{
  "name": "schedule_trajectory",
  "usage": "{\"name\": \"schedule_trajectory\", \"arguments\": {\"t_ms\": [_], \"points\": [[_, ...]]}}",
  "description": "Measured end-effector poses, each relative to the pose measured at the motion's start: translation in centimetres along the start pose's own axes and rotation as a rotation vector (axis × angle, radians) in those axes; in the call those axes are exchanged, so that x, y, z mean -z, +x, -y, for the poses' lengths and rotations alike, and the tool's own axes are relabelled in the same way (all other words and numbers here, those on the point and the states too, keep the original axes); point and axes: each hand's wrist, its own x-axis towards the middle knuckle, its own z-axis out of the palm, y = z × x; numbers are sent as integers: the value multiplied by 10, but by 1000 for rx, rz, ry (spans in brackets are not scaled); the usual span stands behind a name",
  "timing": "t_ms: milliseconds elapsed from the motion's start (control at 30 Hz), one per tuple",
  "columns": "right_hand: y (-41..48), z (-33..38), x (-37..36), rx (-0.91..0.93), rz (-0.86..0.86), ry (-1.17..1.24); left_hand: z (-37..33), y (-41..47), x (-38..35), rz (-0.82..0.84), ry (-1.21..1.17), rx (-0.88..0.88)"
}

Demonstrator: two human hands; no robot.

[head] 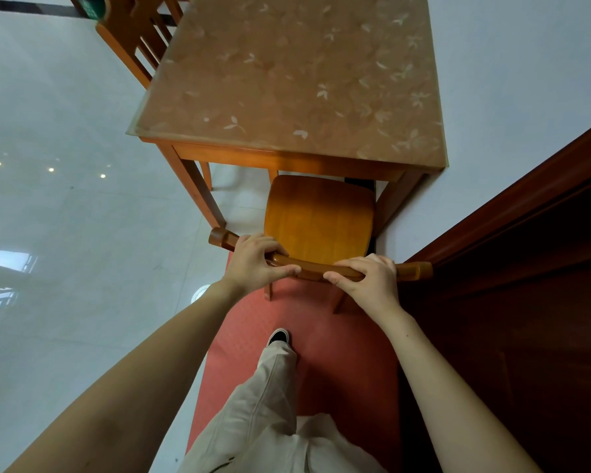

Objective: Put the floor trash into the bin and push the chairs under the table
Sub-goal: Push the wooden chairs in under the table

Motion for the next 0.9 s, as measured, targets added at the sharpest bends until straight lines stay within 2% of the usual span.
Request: {"name": "schedule_trajectory", "arguments": {"t_ms": [533,900], "points": [[34,-32,31,32,39,-20,-25,27,-25,-31,15,53],[23,-34,26,48,24,-18,-24,19,-29,-4,9,55]]}}
